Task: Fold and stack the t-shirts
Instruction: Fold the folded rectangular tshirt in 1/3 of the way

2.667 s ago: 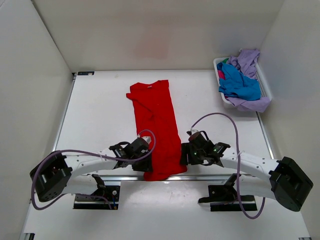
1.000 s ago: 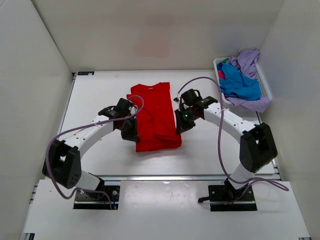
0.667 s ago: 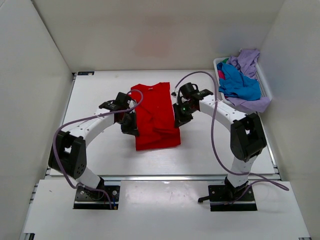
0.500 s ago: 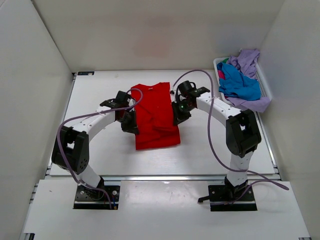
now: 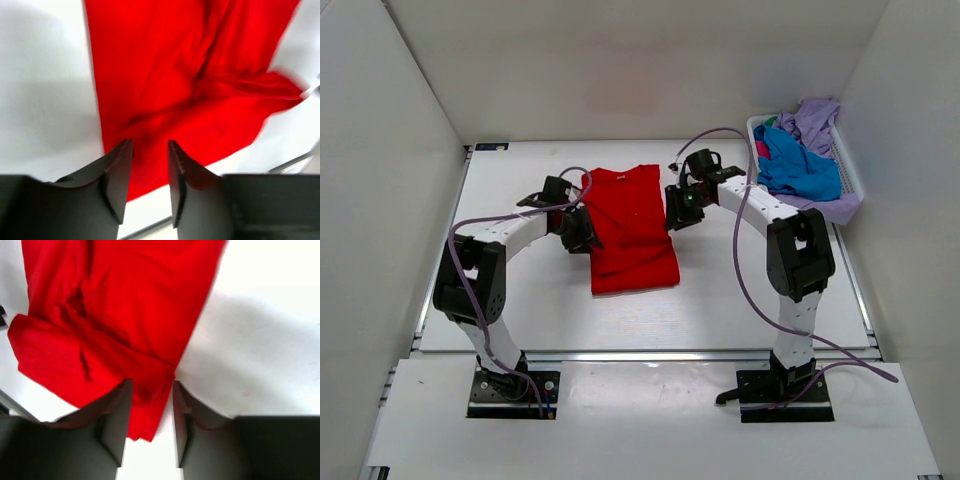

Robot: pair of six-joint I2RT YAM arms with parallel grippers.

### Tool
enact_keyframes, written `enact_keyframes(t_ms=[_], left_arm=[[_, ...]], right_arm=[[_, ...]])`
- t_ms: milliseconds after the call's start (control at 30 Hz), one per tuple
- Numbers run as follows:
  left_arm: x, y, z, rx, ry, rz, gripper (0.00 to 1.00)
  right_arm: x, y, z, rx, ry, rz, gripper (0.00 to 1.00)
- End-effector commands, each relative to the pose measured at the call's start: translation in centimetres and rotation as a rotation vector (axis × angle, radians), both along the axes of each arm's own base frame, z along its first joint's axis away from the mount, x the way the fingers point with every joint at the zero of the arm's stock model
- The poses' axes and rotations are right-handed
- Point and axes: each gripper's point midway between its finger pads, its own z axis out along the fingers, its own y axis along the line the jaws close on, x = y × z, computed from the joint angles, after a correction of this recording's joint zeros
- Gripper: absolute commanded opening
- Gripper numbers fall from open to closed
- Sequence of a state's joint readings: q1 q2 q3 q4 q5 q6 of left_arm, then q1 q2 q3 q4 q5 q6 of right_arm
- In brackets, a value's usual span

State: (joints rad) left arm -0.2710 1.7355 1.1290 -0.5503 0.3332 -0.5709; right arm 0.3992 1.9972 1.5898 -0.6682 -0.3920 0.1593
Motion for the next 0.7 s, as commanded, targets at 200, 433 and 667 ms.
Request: enact_keyframes(t_ms=[200,433,667], left_arm=[[7.7,1.2,8.2,-0.291,-0.341,0.297,0.53],[2.0,-0.6,3.4,-0.026,-0.125,-0.017,0.17],[-3.2,-0.6,1.8,0.034,-0.078,-0.097,0.44]], right_arm=[[2.3,-0.4,5.8,0.166,-0.257,-0.058,0.37],[-0.1,-1.0,4.8,0.090,-0.244,0.004,0.29],[-2.2,-1.1,3.7,0.104,-0.213,-0.001,0.29]])
